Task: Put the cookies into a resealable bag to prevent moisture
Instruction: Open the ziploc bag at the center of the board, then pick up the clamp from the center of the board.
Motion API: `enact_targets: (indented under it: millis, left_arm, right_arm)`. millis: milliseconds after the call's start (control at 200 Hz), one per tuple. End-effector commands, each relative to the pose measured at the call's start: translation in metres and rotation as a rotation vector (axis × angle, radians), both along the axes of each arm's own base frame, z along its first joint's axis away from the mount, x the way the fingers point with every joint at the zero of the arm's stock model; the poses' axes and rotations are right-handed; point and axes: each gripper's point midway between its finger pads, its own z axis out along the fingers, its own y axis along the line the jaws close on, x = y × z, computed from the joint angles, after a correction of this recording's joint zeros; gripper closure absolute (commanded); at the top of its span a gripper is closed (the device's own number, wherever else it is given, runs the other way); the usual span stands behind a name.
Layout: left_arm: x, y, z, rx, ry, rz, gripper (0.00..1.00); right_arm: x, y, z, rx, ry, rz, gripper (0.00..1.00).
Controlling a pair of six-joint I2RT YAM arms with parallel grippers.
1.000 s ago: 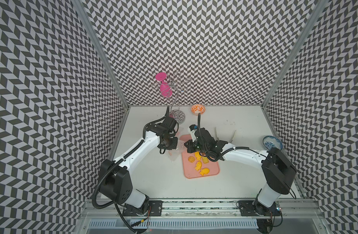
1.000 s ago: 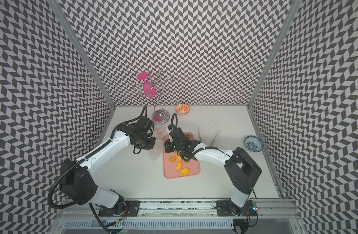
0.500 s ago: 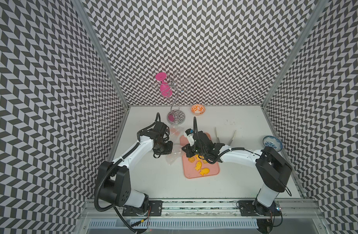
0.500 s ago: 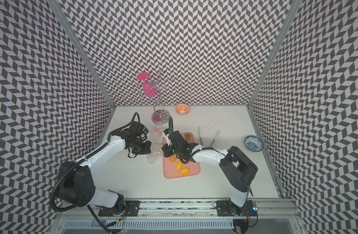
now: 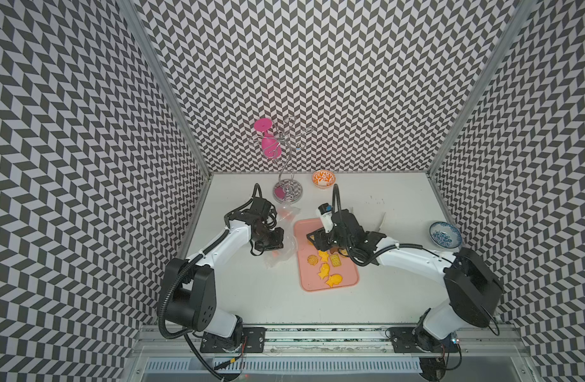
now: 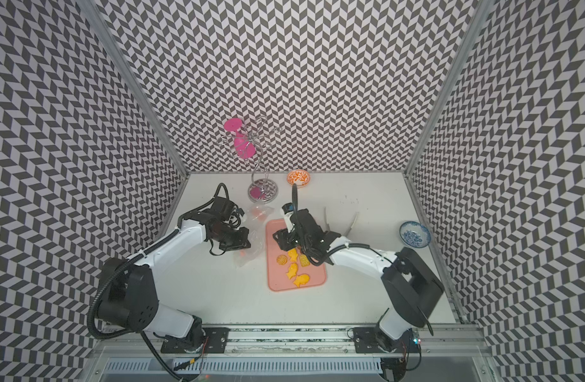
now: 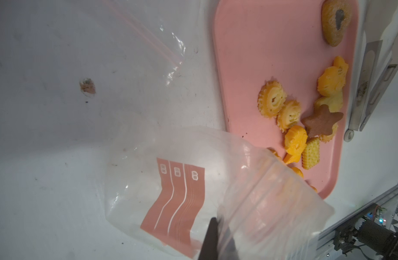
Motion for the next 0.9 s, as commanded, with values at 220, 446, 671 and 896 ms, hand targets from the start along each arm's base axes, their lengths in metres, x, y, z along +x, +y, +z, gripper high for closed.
enact_targets:
  millis: [220,446,671,896]
  left_arm:
    - [0.007,-0.015,0.008,-0.097,-0.009,-0.027,1.00]
    - [0.008,-0.019,0.009,-0.110,-0.009,-0.043,1.00]
    - [0.009,-0.019,0.010,-0.112,-0.021,-0.047,1.00]
    - [0.008,-0.016,0.008,-0.099,-0.027,-0.046,1.00]
  right_arm:
    - [0.004,-0.182,-0.027,-0.210,0.042,-0.600,0.18]
    - [-0.003,-0.206,-0.062,-0.233,0.091,-0.695,0.14]
    - [0.022,-0.204,-0.095,-0.283,0.101,-0.679,0.16]
    - [0.037,-0.198,-0.122,-0.287,0.121,-0.678,0.19]
